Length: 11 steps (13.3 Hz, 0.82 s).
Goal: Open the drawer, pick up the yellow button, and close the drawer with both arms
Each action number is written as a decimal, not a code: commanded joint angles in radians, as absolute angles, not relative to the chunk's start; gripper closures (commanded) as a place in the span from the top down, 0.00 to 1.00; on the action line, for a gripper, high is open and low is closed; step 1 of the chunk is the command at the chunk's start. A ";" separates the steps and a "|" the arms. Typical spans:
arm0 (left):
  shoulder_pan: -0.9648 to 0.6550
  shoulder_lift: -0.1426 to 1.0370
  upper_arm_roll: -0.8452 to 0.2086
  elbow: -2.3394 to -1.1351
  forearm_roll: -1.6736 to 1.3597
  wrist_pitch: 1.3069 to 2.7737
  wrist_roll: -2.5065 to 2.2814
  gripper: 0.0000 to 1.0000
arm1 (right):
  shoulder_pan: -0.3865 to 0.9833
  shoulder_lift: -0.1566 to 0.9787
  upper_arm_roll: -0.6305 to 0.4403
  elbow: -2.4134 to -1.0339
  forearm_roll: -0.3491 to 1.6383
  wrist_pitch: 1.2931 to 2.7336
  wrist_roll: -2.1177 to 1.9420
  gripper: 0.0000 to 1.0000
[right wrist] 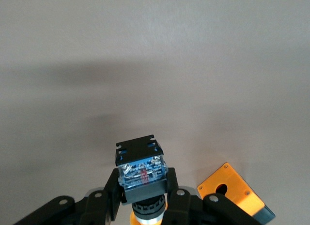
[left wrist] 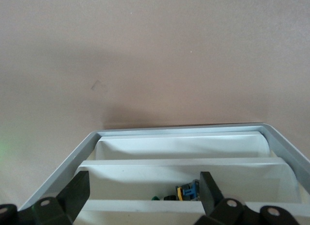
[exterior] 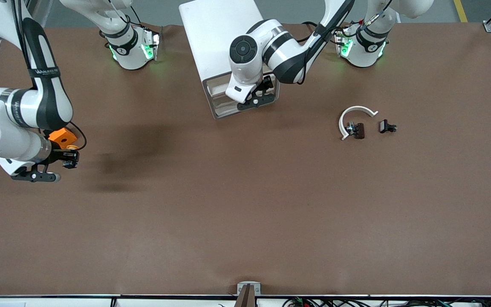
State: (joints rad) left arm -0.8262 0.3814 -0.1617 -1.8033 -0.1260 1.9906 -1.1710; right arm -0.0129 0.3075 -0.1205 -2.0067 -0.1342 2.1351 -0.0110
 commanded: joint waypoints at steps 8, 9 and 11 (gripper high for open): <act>-0.828 0.360 -0.209 -1.819 -0.153 1.973 -1.244 1.00 | -0.080 0.509 -0.098 -2.005 -0.172 2.327 -0.003 0.11; -0.830 0.360 -0.209 -1.818 -0.153 1.973 -1.244 1.00 | -0.080 0.512 -0.098 -2.005 -0.163 2.329 0.000 0.11; -0.836 0.360 -0.209 -1.819 -0.153 1.973 -1.249 1.00 | -0.081 0.520 -0.098 -2.005 -0.152 2.336 0.000 0.12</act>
State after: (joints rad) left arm -0.8261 0.3813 -0.1903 -1.8053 -0.1286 1.9860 -1.2271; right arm -0.0556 0.5129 -0.1196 -2.0106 -0.1572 2.3283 -0.0085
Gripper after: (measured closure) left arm 0.000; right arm 0.595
